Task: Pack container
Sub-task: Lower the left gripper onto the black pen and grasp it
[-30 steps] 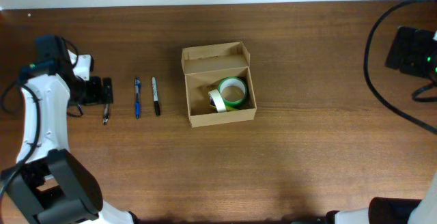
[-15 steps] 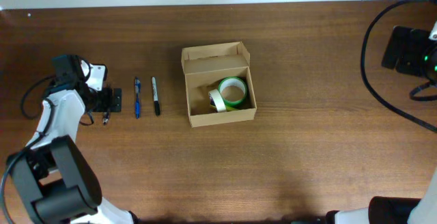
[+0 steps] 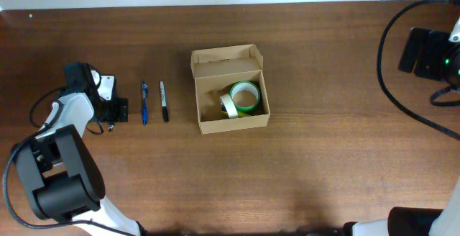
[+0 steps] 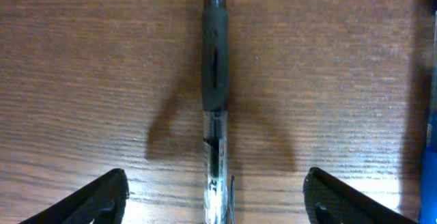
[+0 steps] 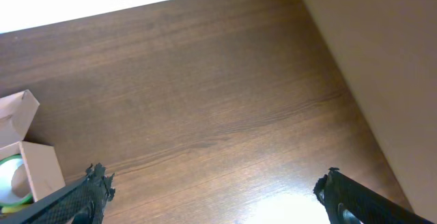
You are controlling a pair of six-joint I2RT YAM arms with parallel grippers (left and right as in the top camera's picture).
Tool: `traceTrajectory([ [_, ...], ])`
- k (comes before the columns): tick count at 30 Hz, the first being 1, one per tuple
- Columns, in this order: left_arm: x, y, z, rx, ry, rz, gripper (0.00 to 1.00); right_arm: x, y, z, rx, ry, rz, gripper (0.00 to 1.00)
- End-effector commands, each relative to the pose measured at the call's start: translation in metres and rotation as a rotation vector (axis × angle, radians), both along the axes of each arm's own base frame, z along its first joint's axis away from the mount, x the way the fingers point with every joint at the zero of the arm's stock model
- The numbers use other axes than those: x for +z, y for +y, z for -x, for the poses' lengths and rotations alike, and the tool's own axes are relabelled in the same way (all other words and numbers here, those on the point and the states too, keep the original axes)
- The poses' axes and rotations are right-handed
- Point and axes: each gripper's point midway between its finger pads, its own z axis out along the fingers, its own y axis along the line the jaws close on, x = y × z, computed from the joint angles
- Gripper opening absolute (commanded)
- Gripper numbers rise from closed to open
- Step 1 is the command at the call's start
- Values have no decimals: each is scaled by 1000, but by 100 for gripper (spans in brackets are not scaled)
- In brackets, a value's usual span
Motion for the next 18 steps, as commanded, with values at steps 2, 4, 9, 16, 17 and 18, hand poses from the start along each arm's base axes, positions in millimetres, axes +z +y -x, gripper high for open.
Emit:
traceTrajectory([
  [2,-11,3,-1,12,5,0,77,1,1,4,6,-6,-16,99],
  [4,-12,4,-4,12,-4,-3,74,1,1,4,6,-6,-16,99],
  [9,-24,4,-5,22,5,3,52,1,1,4,6,-6,-17,99],
  [16,-35,5,-6,60,9,17,44,2,2,5,6,-9,-16,99],
  [17,-35,5,-7,74,5,20,41,2,2,5,6,-10,-16,99],
  [18,-36,5,-8,81,1,21,38,2,2,5,6,-10,-16,99],
])
